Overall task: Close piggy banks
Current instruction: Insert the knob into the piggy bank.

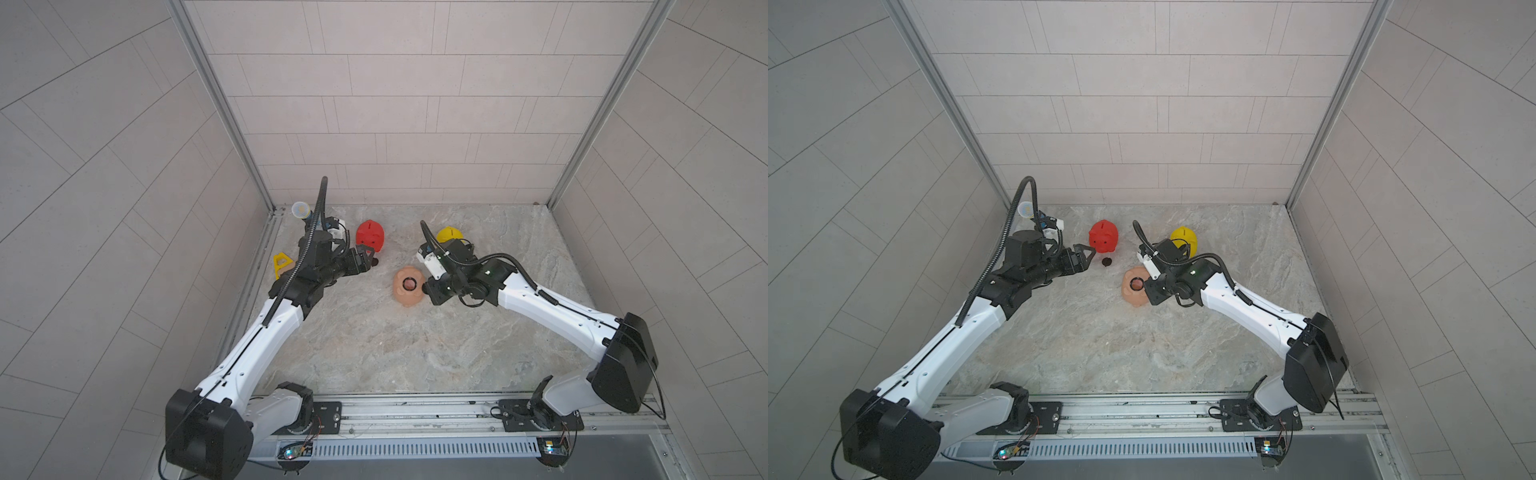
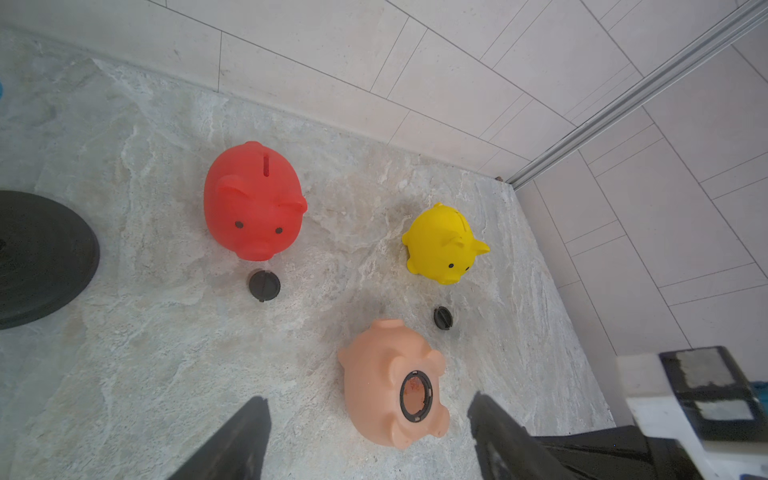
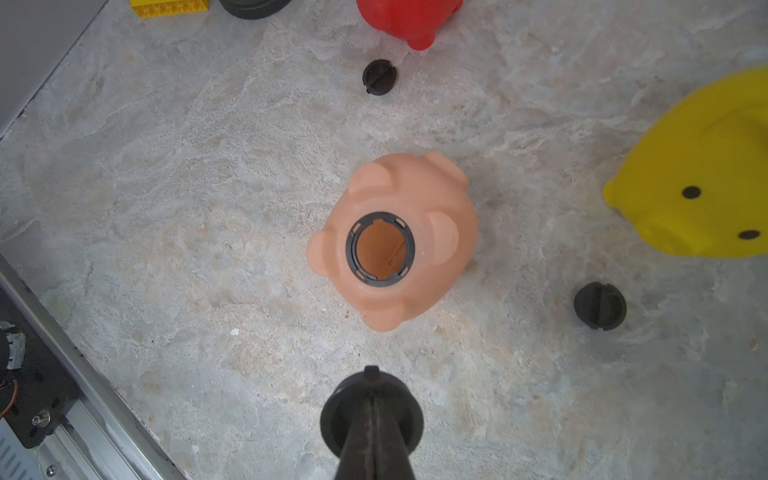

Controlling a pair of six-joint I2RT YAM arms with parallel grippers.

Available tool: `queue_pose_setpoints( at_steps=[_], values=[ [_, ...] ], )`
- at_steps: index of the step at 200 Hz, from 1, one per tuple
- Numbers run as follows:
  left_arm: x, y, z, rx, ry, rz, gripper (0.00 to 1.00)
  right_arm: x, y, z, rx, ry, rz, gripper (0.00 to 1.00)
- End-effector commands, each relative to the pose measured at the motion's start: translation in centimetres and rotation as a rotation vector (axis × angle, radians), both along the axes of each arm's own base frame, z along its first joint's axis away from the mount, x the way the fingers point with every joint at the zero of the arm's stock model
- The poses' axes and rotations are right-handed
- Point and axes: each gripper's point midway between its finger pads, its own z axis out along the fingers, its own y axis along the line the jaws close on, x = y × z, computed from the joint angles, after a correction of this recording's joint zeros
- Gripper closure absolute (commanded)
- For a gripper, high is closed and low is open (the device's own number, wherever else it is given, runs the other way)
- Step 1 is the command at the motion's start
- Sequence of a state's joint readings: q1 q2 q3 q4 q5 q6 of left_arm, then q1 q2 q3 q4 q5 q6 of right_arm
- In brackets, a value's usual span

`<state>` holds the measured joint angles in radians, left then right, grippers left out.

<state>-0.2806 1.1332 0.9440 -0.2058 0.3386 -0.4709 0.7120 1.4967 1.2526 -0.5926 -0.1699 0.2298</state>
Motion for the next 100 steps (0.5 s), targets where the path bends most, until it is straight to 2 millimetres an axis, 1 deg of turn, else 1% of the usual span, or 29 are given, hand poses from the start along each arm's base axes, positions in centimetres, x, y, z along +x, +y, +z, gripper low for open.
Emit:
queue_pose_setpoints(
  at_steps=[1, 26, 68, 100],
  values=[
    [0.5, -0.6, 1.0, -0.015, -0.052, -0.053, 0.18, 0.4, 0.3, -0.5, -0.041, 0.009, 0.045, 1.00],
    [1.3, -1.4, -0.2, -0.027, -0.019, -0.094, 0.18, 0.8, 1.4, -0.9, -0.068, 0.048, 0.103, 1.00],
    [1.5, -0.7, -0.7, -0.031, -0.023, -0.094, 0.18, 1.6, 2.0, -1.6, -0.114, 0.069, 0.135, 1.00],
    [1.6, -0.9, -1.1, -0.043, -0.014, -0.105, 0.18, 2.0, 2.8, -2.4, -0.124, 0.089, 0.157, 1.00]
  ],
)
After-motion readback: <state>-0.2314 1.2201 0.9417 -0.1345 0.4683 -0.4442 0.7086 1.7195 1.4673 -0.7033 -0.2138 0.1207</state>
